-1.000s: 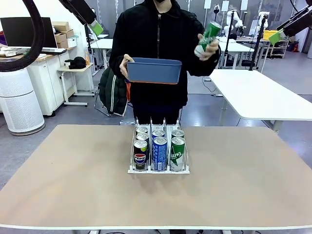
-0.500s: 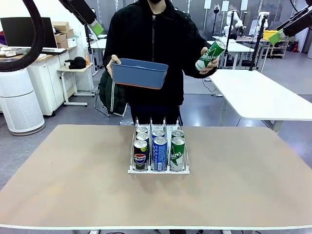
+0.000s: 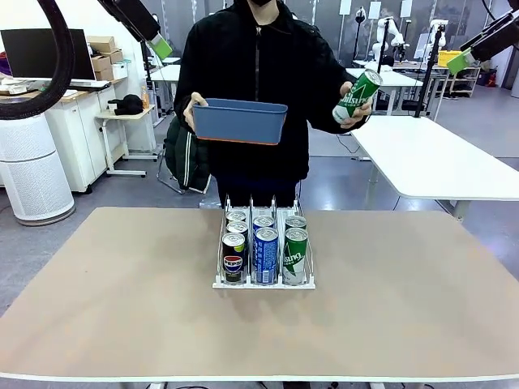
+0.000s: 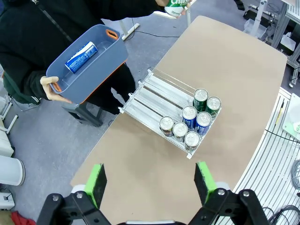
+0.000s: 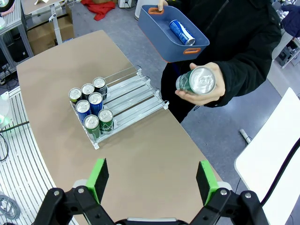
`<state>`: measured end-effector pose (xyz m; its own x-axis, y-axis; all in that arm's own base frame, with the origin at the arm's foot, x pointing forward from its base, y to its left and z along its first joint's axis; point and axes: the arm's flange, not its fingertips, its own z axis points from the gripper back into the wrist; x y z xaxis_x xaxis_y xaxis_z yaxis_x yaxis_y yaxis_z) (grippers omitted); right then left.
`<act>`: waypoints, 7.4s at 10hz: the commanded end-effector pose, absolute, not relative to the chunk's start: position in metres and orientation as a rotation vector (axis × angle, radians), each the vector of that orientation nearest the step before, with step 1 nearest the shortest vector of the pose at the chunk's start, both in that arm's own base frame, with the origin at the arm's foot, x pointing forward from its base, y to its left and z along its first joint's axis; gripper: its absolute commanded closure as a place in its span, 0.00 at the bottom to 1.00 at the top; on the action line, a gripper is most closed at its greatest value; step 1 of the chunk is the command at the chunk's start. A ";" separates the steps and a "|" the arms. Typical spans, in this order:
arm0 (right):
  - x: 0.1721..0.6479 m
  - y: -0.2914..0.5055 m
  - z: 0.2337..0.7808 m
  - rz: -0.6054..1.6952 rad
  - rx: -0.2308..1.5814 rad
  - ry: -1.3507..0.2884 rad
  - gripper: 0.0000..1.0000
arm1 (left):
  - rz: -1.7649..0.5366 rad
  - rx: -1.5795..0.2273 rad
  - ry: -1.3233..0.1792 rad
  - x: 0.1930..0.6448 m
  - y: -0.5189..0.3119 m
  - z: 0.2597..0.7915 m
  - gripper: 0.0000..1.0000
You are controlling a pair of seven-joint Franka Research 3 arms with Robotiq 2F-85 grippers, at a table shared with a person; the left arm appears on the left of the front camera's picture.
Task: Fill the beverage cans into the dispenser.
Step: Pick up the Sprite handed by the human, then place the picked Sprite in the line of the Automatic Can Dispenser with the same cans.
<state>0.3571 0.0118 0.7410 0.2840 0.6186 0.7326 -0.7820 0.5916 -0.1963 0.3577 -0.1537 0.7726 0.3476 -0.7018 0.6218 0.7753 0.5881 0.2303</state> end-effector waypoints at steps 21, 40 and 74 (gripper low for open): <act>0.502 0.071 0.723 1.018 0.140 -0.599 0.00 | -0.966 -0.124 -0.746 0.358 -0.154 0.773 0.00; 0.541 0.103 0.677 1.043 0.208 -0.539 0.00 | -0.966 -0.124 -0.746 0.358 -0.154 0.773 0.00; 0.539 0.108 0.670 1.056 0.202 -0.525 0.42 | -0.966 -0.124 -0.746 0.358 -0.154 0.773 0.00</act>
